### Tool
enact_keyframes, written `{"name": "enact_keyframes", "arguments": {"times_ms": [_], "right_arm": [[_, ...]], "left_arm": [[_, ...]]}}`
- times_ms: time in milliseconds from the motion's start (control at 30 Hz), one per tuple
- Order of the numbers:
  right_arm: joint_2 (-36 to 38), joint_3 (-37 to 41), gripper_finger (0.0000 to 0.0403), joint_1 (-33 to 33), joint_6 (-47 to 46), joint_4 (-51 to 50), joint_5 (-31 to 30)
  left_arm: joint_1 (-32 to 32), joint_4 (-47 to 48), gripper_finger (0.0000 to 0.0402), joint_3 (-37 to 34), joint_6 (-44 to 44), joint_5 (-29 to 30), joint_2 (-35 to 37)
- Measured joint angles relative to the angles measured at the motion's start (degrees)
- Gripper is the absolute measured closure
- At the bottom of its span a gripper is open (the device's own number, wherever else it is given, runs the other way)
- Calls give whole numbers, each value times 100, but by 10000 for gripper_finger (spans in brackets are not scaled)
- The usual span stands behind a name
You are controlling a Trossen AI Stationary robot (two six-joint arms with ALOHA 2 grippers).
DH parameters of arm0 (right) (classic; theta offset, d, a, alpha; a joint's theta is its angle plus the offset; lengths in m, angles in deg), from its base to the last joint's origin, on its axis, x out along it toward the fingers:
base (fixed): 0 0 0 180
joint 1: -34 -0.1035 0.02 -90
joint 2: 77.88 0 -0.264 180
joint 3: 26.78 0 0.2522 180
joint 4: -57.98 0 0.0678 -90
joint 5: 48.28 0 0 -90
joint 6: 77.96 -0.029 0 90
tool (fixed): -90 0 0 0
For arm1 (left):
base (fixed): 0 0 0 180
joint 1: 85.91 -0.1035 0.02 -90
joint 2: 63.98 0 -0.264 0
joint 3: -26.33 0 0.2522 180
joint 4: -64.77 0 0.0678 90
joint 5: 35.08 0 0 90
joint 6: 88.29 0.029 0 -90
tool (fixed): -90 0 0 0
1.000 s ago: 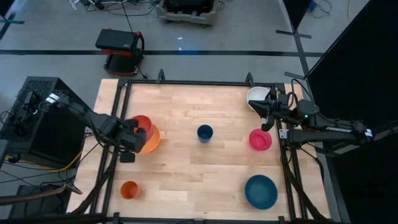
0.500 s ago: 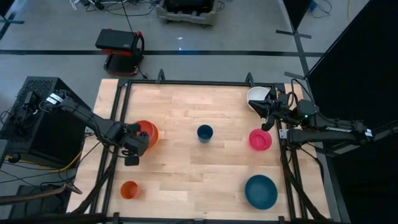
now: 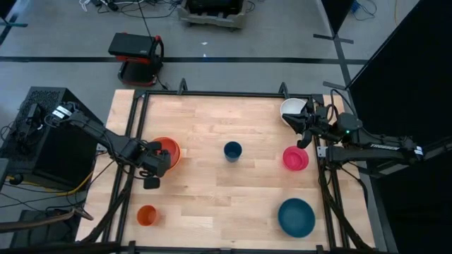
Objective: Nest bowls inside each other
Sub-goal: Stack the orange bowl on top of the light orange bowl, then move the stacked bowls to the center of the table
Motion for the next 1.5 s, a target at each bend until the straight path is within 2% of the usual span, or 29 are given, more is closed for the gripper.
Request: {"name": "enact_keyframes", "arguments": {"times_ms": [133, 733, 900, 1500], "right_arm": [[0, 0, 403, 0, -2, 0, 0], [0, 0, 403, 0, 4, 0, 0], [-1, 0, 403, 0, 12, 0, 1], [108, 0, 403, -1, 214, -37, 0]], "left_arm": [[0, 60, 377, 0, -9, 2, 0], [0, 46, 268, 11, -271, 6, 0], [0, 119, 238, 231, -247, 26, 0], [-2, 58, 190, 1612, 324, 1319, 1]]}}
